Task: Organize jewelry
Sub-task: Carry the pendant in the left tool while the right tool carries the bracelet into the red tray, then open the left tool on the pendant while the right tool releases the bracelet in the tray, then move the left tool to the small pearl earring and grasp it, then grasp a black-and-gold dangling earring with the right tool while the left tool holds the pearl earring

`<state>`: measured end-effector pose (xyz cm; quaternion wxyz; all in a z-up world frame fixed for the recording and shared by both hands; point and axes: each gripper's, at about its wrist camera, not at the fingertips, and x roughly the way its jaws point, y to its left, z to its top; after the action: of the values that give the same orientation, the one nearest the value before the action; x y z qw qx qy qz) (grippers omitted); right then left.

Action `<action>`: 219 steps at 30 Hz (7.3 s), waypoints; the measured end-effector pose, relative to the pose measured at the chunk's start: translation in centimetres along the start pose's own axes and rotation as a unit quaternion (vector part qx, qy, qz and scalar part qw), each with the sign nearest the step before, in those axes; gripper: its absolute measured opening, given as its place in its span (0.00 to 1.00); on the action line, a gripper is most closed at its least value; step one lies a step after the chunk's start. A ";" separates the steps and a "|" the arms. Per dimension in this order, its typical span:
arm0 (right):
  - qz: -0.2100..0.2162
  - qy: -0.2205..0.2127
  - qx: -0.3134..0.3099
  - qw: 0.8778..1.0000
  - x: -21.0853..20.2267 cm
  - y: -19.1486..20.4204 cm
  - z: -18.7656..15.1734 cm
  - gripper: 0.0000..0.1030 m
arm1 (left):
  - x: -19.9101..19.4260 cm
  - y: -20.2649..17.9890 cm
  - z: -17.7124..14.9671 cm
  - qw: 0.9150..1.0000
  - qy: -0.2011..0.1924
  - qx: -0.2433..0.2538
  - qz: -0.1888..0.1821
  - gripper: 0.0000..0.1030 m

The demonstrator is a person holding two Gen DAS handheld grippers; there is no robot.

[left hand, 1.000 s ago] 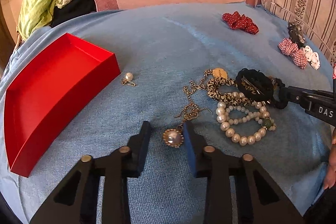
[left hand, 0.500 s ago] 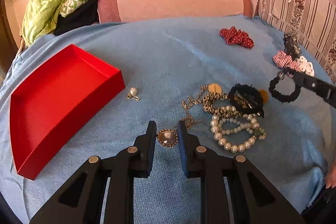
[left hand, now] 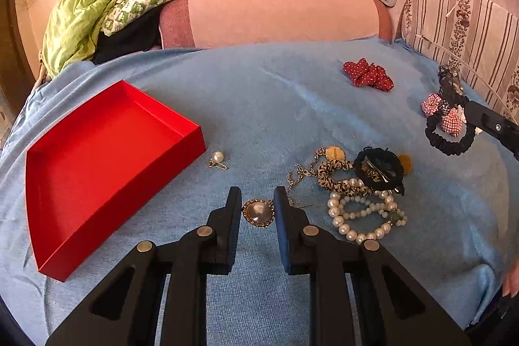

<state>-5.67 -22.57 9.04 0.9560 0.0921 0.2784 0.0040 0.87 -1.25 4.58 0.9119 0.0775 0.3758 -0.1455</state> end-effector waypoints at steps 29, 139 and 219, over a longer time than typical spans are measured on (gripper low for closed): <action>0.093 0.012 -0.038 0.995 1.4 10.0 4.5 0.10 | -4.6 10.9 2.8 0.994 -0.050 -0.090 0.038 0.19; 0.059 0.131 0.064 0.988 6.4 -1.1 2.8 0.43 | 3.7 5.7 2.9 0.993 0.066 -0.046 -0.082 0.50; 0.098 0.068 -0.066 0.991 5.8 4.8 3.6 0.06 | 2.6 4.9 6.2 0.997 -0.007 -0.023 -0.075 0.17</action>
<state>1.39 -18.18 9.80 0.9338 0.0553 0.3318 0.1222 8.39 1.31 7.28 0.9028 0.0276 0.3771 -0.2051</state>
